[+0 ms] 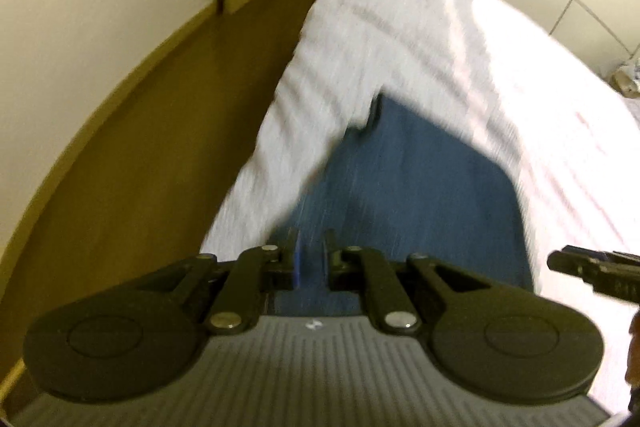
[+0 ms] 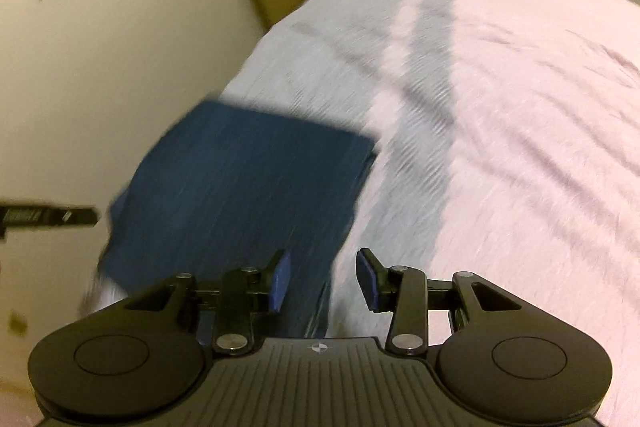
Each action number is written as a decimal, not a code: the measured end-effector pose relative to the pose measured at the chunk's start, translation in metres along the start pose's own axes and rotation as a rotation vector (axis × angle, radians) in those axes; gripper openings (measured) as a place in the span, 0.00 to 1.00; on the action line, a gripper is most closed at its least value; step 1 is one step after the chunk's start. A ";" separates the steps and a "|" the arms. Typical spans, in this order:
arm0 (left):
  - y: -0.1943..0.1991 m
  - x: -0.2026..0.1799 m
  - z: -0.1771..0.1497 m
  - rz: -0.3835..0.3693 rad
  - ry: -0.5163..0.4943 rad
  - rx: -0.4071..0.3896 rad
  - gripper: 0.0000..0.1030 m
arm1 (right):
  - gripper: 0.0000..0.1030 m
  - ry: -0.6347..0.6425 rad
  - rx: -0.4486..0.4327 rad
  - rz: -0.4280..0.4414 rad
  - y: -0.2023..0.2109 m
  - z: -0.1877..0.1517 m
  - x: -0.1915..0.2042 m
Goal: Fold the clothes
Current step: 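Lower the folded jeans onto the bed and open both grippers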
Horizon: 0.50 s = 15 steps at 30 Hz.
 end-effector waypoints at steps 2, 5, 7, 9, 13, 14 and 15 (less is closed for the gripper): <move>-0.016 -0.012 0.025 -0.032 -0.036 -0.021 0.07 | 0.40 -0.012 -0.006 -0.015 -0.018 0.027 -0.011; -0.045 -0.032 0.055 -0.082 -0.097 -0.034 0.07 | 0.36 -0.008 -0.001 -0.008 -0.048 0.060 -0.022; -0.070 -0.039 0.062 -0.096 -0.117 -0.013 0.07 | 0.27 -0.007 0.006 0.020 -0.068 0.075 -0.023; -0.097 -0.038 0.064 -0.100 -0.115 0.018 0.07 | 0.23 0.006 0.024 0.041 -0.084 0.080 -0.025; -0.135 -0.021 0.056 -0.105 -0.070 0.045 0.13 | 0.21 0.007 0.073 0.041 -0.114 0.070 -0.026; -0.141 -0.016 0.056 -0.109 -0.055 0.044 0.15 | 0.21 0.008 0.078 0.043 -0.120 0.067 -0.026; -0.144 -0.012 0.056 -0.115 -0.040 0.042 0.19 | 0.21 0.008 0.077 0.047 -0.121 0.067 -0.027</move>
Point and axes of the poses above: each gripper's, at about its wrist camera, not at the fingertips, and y roughly against the way its jaws point, x to its left, z to its top, the point moved 8 cm from there along -y, roughly the way its jaws point, and after that the axes turned 4 degrees about -z, right-handed, at the moved point
